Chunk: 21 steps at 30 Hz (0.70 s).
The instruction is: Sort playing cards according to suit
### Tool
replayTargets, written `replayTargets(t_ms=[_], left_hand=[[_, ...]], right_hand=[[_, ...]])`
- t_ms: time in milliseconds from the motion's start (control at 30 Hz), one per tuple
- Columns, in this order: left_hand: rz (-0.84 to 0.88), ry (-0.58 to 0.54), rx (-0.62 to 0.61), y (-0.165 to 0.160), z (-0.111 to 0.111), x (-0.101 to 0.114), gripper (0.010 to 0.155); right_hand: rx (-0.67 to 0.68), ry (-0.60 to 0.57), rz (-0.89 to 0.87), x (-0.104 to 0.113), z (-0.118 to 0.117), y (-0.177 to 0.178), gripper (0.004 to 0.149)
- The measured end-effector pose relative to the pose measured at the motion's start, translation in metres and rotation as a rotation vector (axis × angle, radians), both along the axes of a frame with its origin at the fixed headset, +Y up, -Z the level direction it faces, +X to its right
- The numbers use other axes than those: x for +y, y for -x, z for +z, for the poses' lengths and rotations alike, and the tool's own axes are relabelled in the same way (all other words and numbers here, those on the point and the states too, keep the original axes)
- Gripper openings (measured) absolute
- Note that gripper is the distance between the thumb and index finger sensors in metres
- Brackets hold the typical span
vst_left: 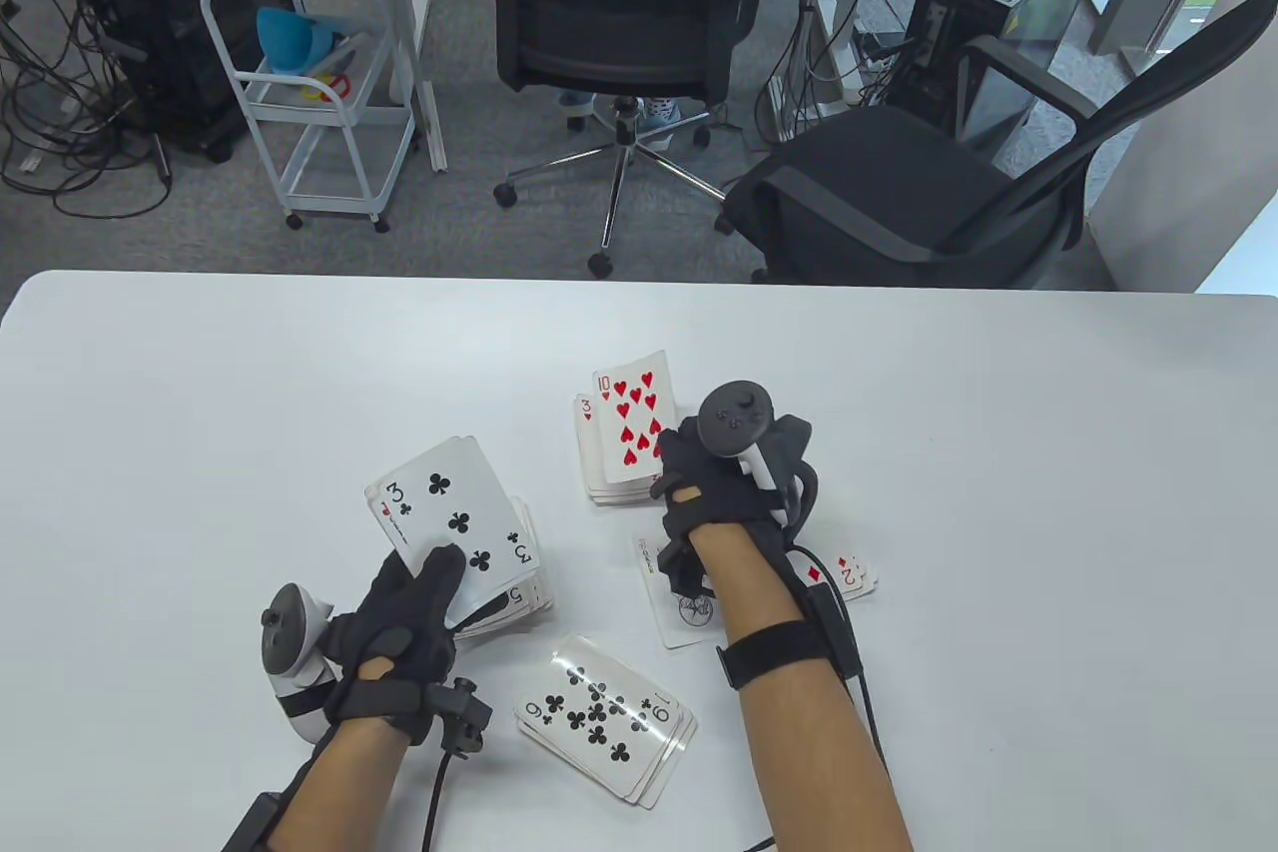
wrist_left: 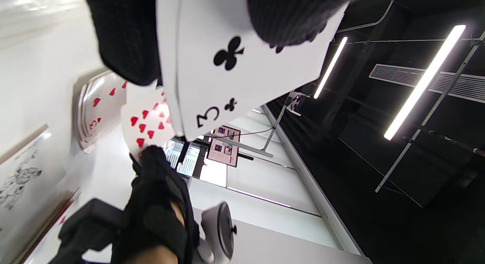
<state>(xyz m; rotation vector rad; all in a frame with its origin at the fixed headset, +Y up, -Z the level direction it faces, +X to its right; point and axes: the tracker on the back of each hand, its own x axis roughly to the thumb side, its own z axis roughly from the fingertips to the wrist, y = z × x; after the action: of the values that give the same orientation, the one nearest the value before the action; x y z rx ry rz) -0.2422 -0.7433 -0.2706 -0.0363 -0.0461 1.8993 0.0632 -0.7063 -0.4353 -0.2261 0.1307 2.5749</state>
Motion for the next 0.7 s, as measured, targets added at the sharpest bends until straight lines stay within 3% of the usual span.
replayTargets(t_ms=[233,433,533,700], left_hand=[[0.010,0.007,-0.014,-0.001,-0.005,-0.001,0.052],[0.005,-0.002,-0.032,-0.003,-0.004,0.000,0.052],[-0.003,0.007,-0.033,-0.004,-0.003,-0.003,0.052],[-0.029,0.014,-0.059,-0.008,-0.004,-0.006,0.051]], right_hand=[[-0.005,0.096,0.238,-0.030,-0.023,0.029,0.038],[-0.024,0.041,0.431,-0.041,-0.024,0.031,0.042],[-0.012,0.001,0.382,-0.034,-0.018,0.030,0.042],[0.050,-0.129,0.260,0.002,0.014,0.023,0.042]])
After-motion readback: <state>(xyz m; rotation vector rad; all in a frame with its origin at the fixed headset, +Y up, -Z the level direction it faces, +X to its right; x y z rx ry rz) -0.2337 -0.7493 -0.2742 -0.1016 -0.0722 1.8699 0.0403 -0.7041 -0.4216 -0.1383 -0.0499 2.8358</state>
